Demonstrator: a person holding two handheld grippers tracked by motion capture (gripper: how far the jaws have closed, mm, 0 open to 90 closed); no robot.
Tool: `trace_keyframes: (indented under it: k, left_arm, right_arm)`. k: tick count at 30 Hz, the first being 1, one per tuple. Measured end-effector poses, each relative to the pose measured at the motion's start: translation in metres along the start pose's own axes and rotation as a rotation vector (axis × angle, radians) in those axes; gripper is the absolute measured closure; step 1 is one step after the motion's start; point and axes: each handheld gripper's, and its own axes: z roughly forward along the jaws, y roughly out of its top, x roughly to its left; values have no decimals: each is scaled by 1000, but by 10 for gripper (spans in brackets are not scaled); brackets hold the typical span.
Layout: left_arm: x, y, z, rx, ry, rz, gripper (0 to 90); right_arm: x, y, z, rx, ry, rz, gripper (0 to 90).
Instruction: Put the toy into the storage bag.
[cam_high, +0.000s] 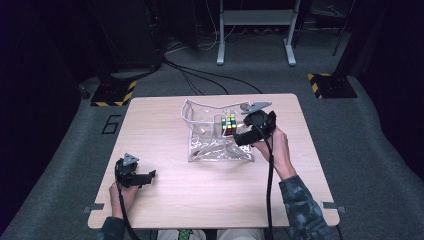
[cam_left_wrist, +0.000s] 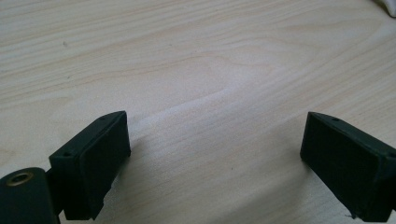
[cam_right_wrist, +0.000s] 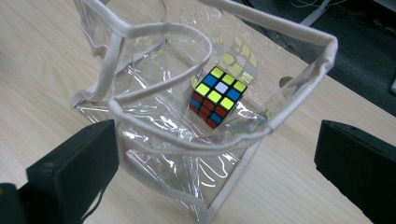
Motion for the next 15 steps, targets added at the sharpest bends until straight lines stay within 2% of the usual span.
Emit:
trace_keyframes:
  k: [1,3,7,14,15]
  left_arm:
    - [0,0,0,1,0,0,79]
    - [0,0,0,1,0,0,79]
    - [0,0,0,1,0,-1,79]
    - [0,0,0,-4,1,-7,79]
    - [0,0,0,-4,1,-7,79]
  right_arm:
    - [0,-3,-1,-9,-2,-9,0]
    - [2,-10,-2,-7,-3,10,0]
    - [4,-22,-2,-7,-4,15,0]
    - [7,-48,7,5,-1,53,0]
    - [7,-52,8,13,1,43,0]
